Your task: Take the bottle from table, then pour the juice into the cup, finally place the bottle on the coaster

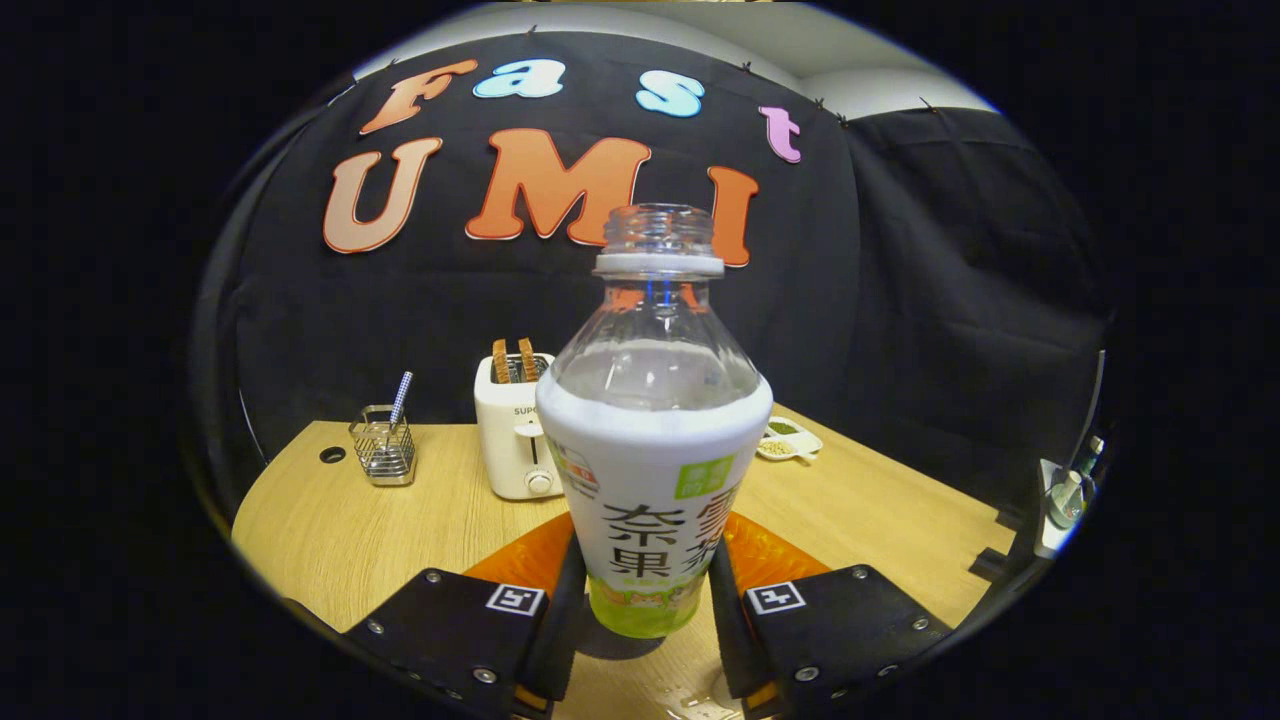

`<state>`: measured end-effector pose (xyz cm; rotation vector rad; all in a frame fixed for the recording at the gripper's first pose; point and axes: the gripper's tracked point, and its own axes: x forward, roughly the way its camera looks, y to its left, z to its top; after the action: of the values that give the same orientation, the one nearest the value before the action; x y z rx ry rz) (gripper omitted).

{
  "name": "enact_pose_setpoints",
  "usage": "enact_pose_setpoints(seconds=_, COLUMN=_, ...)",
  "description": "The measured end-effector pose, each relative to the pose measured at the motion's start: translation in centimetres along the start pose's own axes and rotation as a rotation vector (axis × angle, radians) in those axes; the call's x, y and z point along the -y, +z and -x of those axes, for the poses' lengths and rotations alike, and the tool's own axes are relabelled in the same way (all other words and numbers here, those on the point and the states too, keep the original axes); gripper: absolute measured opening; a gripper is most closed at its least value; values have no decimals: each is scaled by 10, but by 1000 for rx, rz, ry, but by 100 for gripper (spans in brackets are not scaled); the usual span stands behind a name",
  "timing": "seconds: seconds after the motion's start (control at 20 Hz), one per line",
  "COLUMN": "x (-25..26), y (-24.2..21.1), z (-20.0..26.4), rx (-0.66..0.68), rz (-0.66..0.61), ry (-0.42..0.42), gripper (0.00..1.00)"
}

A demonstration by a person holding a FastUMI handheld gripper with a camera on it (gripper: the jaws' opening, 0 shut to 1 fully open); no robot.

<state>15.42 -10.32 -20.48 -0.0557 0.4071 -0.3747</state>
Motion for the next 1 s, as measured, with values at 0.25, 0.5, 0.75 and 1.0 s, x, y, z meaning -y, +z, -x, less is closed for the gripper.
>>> enact_pose_setpoints(seconds=0.25, x=-10, y=-35, z=-18, rx=-50, rz=-7, ry=1, gripper=59)
enact_pose_setpoints(seconds=0.5, x=-18, y=-59, z=-26, rx=-90, rz=-19, ry=17, gripper=62)
enact_pose_setpoints(seconds=0.75, x=-15, y=-68, z=-26, rx=-100, rz=-38, ry=1, gripper=66)
enact_pose_setpoints(seconds=1.0, x=-15, y=-54, z=-14, rx=-68, rz=-39, ry=12, gripper=77)
